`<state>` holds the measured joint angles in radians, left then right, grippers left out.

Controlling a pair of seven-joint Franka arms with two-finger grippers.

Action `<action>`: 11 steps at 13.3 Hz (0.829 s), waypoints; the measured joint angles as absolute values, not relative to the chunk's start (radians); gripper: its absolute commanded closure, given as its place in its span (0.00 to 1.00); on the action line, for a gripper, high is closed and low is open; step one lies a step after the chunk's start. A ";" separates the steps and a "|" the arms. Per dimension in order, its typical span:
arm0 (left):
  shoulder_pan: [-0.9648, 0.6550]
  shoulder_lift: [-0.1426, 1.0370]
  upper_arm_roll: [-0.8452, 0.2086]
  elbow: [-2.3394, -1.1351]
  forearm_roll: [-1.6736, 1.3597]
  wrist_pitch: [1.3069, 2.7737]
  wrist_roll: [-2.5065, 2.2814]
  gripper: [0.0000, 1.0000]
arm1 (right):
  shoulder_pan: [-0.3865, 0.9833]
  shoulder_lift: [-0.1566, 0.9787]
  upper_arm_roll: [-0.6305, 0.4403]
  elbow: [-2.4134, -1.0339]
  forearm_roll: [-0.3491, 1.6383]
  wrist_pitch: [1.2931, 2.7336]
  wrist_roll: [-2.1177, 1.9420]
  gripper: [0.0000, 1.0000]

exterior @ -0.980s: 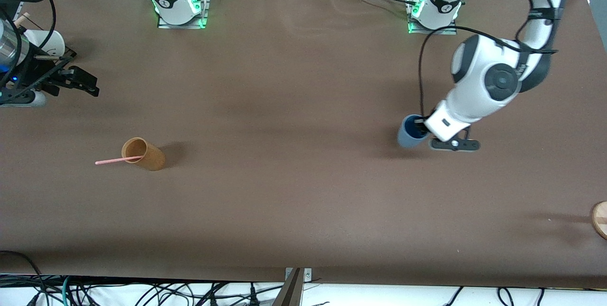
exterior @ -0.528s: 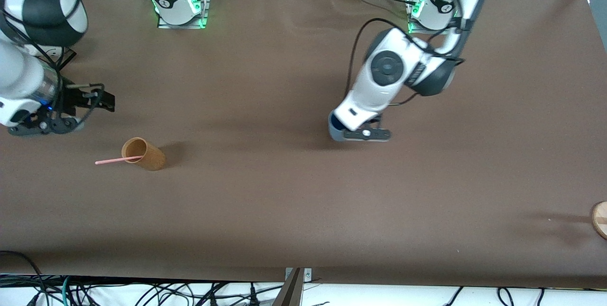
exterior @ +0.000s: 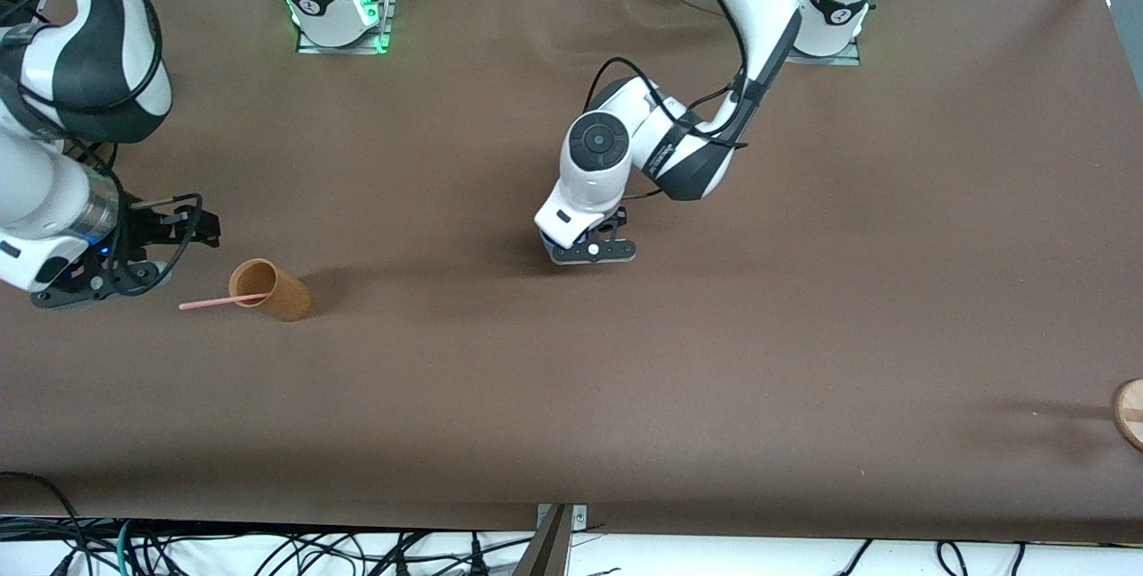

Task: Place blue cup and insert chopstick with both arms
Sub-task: 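Carry the blue cup with the left gripper while the right gripper reaches the chopstick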

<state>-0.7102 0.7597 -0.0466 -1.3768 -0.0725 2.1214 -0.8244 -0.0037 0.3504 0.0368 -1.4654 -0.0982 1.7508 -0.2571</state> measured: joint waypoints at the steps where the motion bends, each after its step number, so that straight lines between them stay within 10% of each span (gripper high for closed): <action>1: -0.715 0.780 -0.046 -1.359 -0.073 2.121 -0.839 1.00 | -0.011 0.385 0.036 -1.423 -0.098 1.752 -0.288 0.00; 2: -0.717 0.793 -0.046 -1.350 -0.073 2.121 -0.844 1.00 | -0.019 0.421 0.035 -1.383 -0.098 1.752 -0.317 0.00; 7: -0.713 0.808 -0.034 -1.328 -0.073 2.121 -0.848 0.19 | -0.040 0.542 0.035 -1.308 -0.098 1.779 -0.490 0.00; 11: -0.698 0.802 -0.026 -1.276 -0.116 2.115 -0.848 0.00 | -0.056 0.570 0.035 -1.305 -0.094 1.780 -0.618 0.00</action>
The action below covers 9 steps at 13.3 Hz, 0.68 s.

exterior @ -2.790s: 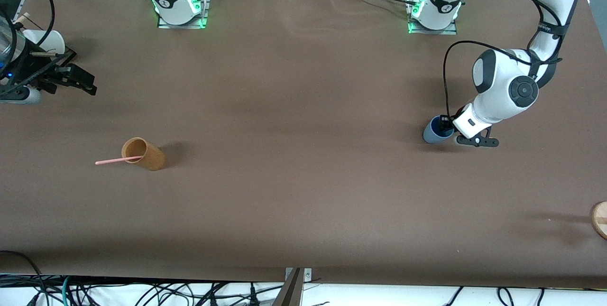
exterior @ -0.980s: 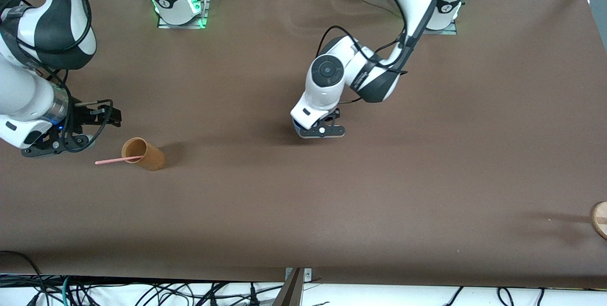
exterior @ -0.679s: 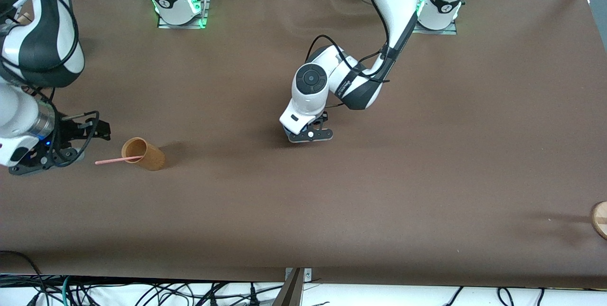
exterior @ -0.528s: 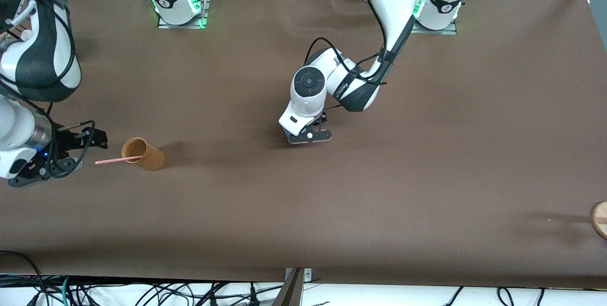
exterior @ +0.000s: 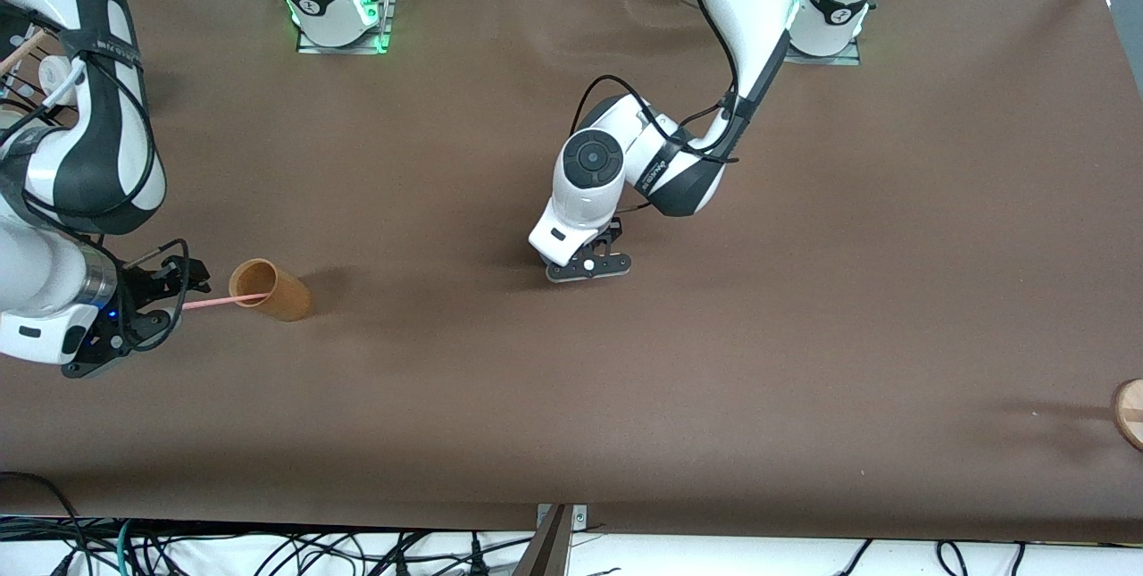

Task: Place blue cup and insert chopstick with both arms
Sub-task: 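Carry the blue cup with the left gripper while the right gripper reaches the chopstick, then release the blue cup and retract the left gripper while the right gripper grasps the chopstick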

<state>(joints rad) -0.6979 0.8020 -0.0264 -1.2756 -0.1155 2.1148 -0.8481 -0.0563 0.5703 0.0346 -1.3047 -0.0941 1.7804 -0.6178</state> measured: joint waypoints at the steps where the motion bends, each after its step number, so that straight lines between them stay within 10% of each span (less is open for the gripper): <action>1: -0.689 0.795 -0.026 -1.267 -0.119 2.102 -0.846 0.00 | -0.062 0.575 0.035 -1.305 -0.092 1.780 -0.634 0.00; 9: -0.483 0.590 0.009 -1.134 -0.119 1.800 -0.688 0.00 | -0.076 0.601 0.035 -1.308 -0.073 1.771 -0.679 0.17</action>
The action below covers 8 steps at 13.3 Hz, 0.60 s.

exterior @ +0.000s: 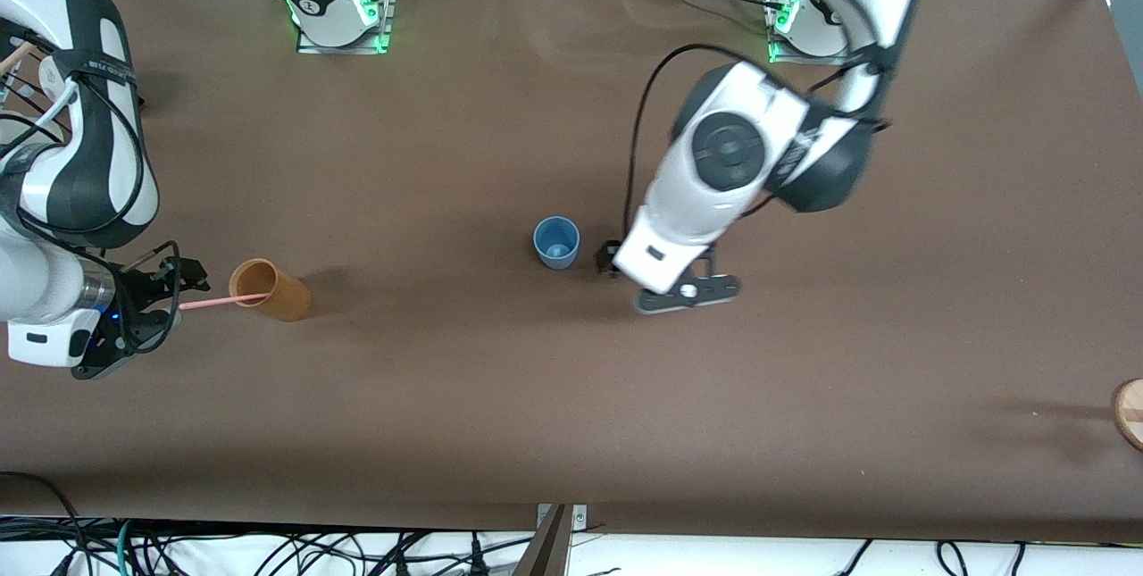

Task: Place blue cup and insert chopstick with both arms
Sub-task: 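Release the blue cup and retract the left gripper while the right gripper grasps the chopstick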

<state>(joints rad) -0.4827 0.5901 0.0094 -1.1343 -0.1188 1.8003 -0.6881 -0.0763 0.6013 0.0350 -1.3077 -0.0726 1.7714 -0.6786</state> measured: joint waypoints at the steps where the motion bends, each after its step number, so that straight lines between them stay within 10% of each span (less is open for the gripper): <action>1: -0.442 0.550 0.010 -1.134 -0.119 1.754 -0.640 0.00 | -0.076 0.608 0.035 -1.308 -0.073 1.771 -0.680 0.22; 8: -0.131 0.328 0.015 -1.219 -0.119 1.484 -0.171 0.00 | -0.077 0.637 0.036 -1.308 -0.073 1.771 -0.682 0.51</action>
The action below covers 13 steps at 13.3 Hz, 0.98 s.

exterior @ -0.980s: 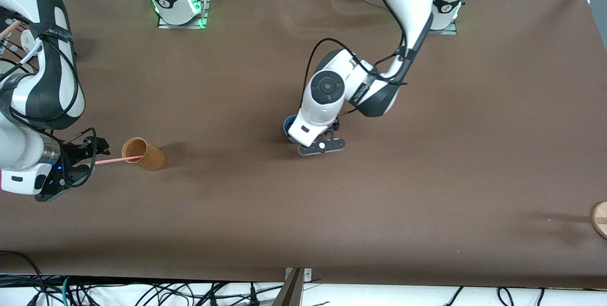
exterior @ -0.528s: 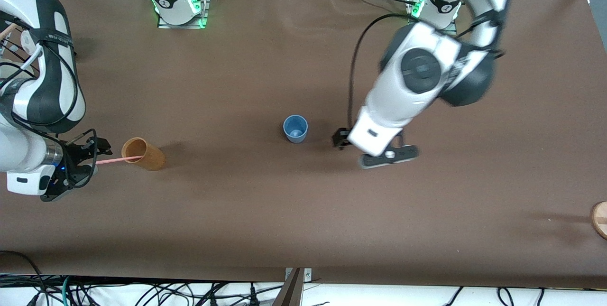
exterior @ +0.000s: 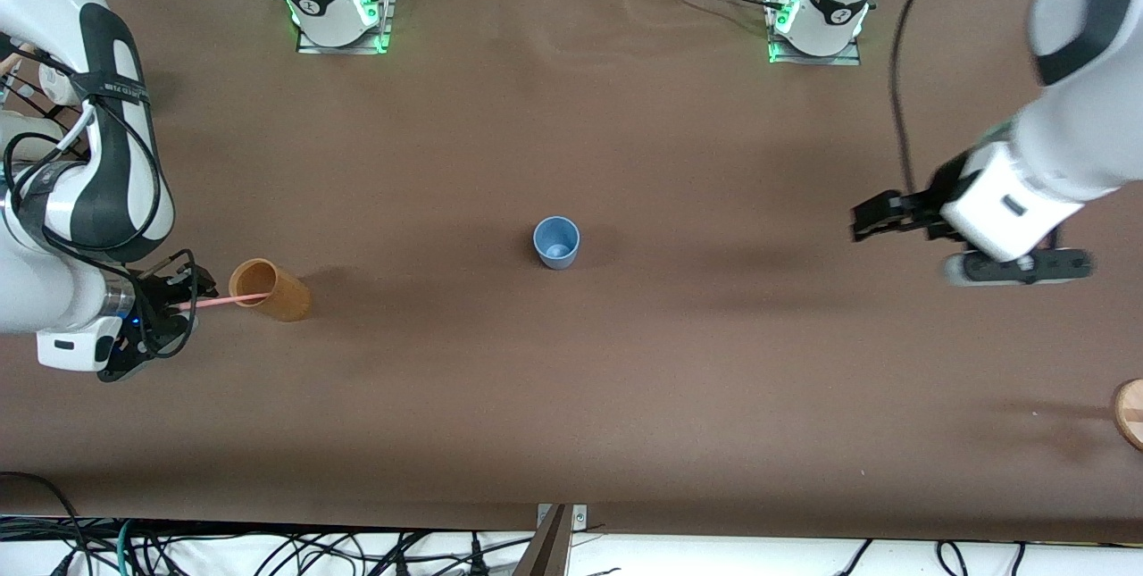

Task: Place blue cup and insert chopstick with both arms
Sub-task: 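Release the blue cup and retract the left gripper while the right gripper grasps the chopstick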

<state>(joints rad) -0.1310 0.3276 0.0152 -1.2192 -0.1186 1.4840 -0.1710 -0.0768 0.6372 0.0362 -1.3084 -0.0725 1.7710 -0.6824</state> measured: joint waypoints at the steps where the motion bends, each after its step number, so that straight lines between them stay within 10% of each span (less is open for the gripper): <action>1: -0.103 0.301 0.016 -1.254 -0.116 1.481 -0.131 0.00 | -0.077 0.637 0.036 -1.308 -0.072 1.771 -0.682 0.54; 13: -0.071 0.155 0.007 -1.456 -0.025 1.478 -0.029 0.00 | -0.077 0.637 0.038 -1.307 -0.059 1.756 -0.683 0.90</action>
